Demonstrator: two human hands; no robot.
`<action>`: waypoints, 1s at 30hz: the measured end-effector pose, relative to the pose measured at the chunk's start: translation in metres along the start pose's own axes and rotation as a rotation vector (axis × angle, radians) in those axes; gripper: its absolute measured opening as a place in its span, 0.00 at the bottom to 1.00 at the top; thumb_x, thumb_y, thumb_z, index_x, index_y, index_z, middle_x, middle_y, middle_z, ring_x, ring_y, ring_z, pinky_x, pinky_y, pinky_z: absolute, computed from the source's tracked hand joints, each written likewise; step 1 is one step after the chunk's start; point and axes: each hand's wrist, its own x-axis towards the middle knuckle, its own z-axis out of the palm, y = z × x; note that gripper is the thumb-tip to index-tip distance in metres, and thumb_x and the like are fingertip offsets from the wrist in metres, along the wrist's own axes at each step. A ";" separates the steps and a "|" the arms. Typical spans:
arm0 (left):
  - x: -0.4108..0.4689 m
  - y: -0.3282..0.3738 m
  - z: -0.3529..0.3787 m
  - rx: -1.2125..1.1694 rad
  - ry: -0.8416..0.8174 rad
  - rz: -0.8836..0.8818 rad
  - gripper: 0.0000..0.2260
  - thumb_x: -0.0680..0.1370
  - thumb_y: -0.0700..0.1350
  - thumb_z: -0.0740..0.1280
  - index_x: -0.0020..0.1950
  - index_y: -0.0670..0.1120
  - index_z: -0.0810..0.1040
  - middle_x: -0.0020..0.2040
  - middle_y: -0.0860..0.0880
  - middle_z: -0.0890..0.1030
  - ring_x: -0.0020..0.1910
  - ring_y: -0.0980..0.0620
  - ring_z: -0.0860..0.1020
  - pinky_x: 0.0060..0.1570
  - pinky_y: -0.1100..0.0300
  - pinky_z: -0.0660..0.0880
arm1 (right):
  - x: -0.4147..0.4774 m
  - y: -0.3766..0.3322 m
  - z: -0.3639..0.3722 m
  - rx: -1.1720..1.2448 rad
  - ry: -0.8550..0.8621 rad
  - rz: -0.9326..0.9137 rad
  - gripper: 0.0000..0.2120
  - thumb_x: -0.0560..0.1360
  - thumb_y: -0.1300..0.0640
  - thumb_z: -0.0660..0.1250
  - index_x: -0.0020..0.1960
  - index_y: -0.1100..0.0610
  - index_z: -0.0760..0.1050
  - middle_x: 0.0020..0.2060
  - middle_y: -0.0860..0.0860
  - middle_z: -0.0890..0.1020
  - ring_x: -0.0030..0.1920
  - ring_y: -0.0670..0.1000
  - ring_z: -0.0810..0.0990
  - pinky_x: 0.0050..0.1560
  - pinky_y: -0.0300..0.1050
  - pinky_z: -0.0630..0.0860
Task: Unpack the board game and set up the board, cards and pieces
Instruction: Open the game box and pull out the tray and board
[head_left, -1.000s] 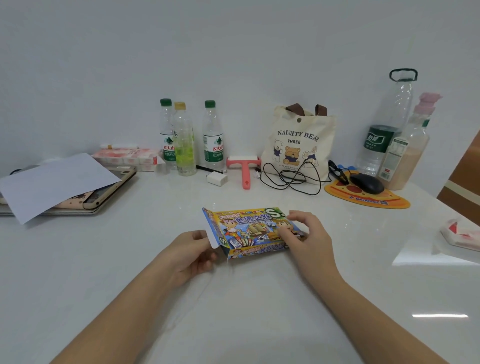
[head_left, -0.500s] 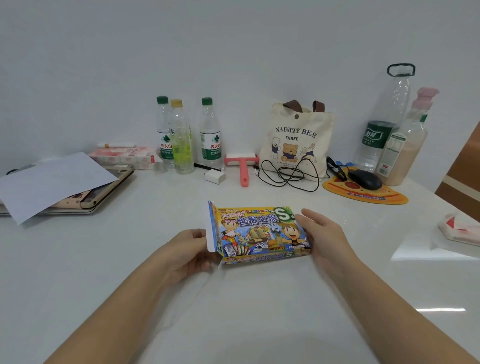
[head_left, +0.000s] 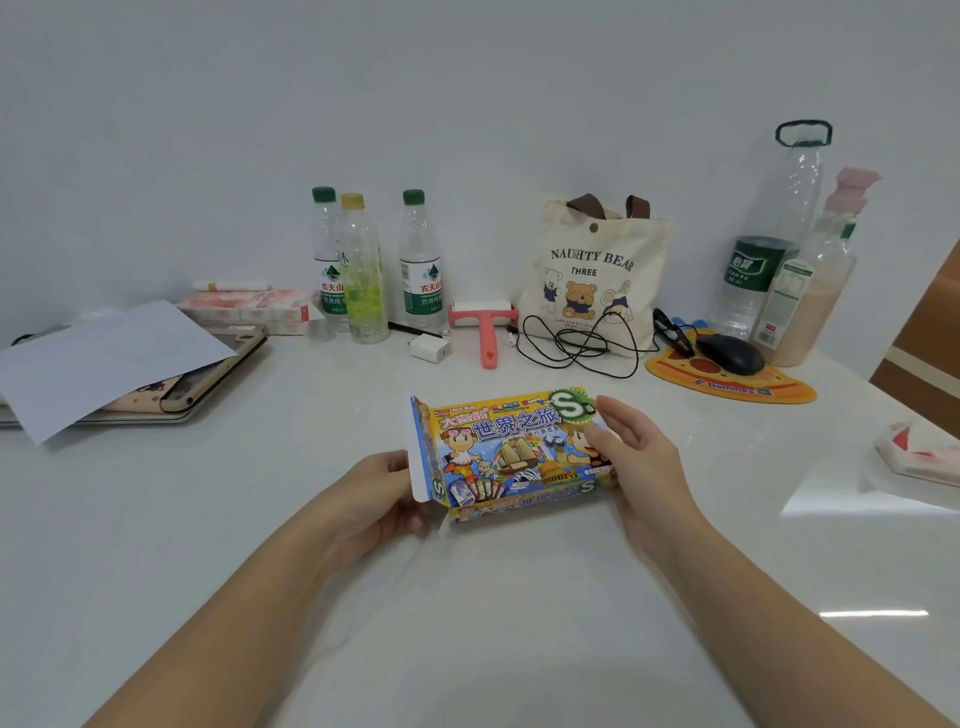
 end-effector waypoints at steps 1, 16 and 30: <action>0.000 0.000 -0.001 -0.031 -0.011 -0.008 0.14 0.66 0.40 0.65 0.50 0.39 0.78 0.29 0.49 0.79 0.25 0.55 0.72 0.26 0.63 0.71 | 0.000 0.001 0.001 0.004 -0.006 0.009 0.16 0.77 0.64 0.67 0.62 0.50 0.75 0.59 0.49 0.81 0.48 0.52 0.85 0.49 0.52 0.81; -0.002 0.001 -0.019 -0.449 -0.057 -0.060 0.11 0.71 0.39 0.64 0.53 0.38 0.76 0.50 0.39 0.82 0.43 0.44 0.83 0.42 0.54 0.82 | 0.008 0.001 -0.008 0.046 0.082 0.047 0.13 0.78 0.62 0.65 0.62 0.55 0.78 0.52 0.56 0.84 0.43 0.53 0.85 0.45 0.47 0.82; -0.001 0.002 -0.010 -0.053 0.266 0.020 0.10 0.79 0.39 0.60 0.60 0.42 0.74 0.48 0.41 0.84 0.42 0.44 0.81 0.36 0.54 0.81 | 0.007 0.003 -0.005 0.025 0.110 0.022 0.12 0.79 0.63 0.63 0.59 0.53 0.78 0.50 0.55 0.84 0.45 0.53 0.85 0.48 0.49 0.81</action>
